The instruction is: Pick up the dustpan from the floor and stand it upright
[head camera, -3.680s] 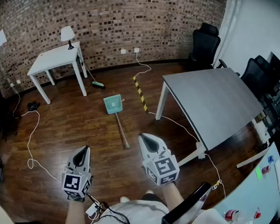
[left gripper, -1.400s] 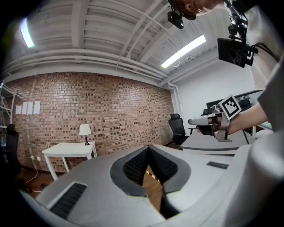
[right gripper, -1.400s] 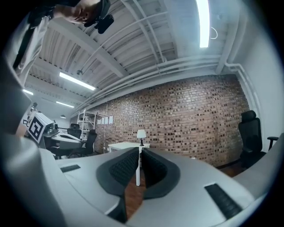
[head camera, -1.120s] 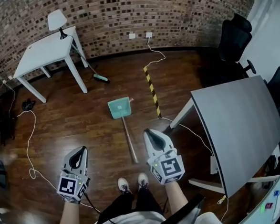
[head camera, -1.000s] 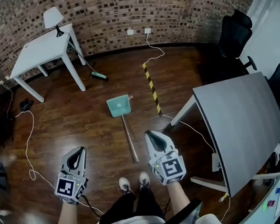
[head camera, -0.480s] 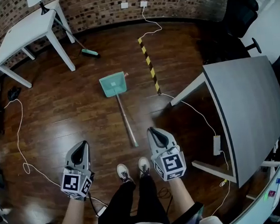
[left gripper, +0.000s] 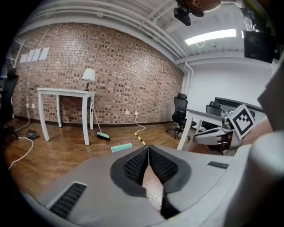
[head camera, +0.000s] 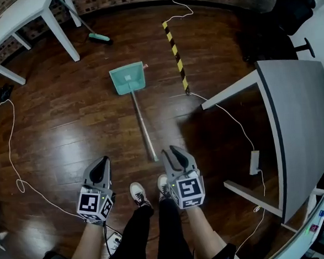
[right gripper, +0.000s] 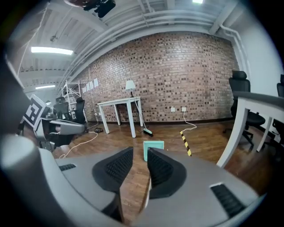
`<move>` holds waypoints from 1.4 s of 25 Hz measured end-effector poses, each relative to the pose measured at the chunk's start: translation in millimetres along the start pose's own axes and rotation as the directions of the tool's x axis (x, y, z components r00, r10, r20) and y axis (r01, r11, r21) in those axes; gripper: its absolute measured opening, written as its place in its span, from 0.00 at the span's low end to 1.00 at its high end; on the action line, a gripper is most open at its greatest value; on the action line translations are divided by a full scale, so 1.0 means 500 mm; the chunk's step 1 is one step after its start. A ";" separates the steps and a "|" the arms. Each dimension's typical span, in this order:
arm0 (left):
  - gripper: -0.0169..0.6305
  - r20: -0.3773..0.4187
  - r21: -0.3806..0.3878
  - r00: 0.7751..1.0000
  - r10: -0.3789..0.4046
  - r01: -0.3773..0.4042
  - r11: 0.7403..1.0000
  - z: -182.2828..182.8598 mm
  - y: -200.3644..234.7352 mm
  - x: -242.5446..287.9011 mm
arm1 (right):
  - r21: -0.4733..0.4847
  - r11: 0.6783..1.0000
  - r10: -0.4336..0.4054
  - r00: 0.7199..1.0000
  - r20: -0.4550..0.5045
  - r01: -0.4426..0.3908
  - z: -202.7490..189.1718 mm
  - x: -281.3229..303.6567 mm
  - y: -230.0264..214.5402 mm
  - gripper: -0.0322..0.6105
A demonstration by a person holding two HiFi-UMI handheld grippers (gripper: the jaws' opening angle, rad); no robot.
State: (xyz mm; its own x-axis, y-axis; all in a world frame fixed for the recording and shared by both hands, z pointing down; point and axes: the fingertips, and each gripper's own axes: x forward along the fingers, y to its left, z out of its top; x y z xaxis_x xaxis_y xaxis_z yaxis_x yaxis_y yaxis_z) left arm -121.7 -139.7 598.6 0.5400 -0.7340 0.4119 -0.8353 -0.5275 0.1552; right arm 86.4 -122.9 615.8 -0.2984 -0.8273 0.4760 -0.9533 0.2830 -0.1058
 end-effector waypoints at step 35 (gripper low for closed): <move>0.06 -0.289 -0.144 0.949 0.124 -0.171 0.975 -0.737 0.035 0.308 | 0.123 0.988 0.130 0.917 -0.376 -0.089 -0.910 0.316 -0.019 0.33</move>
State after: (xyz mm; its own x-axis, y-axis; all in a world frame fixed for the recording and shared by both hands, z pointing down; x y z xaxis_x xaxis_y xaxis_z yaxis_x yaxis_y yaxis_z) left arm -91.0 -104.3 995.8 0.3789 -0.6384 0.6700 -0.9215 -0.3267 0.2098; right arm 69.9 -35.6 1089.1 -0.3795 -0.5398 0.7514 -0.9215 0.2935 -0.2545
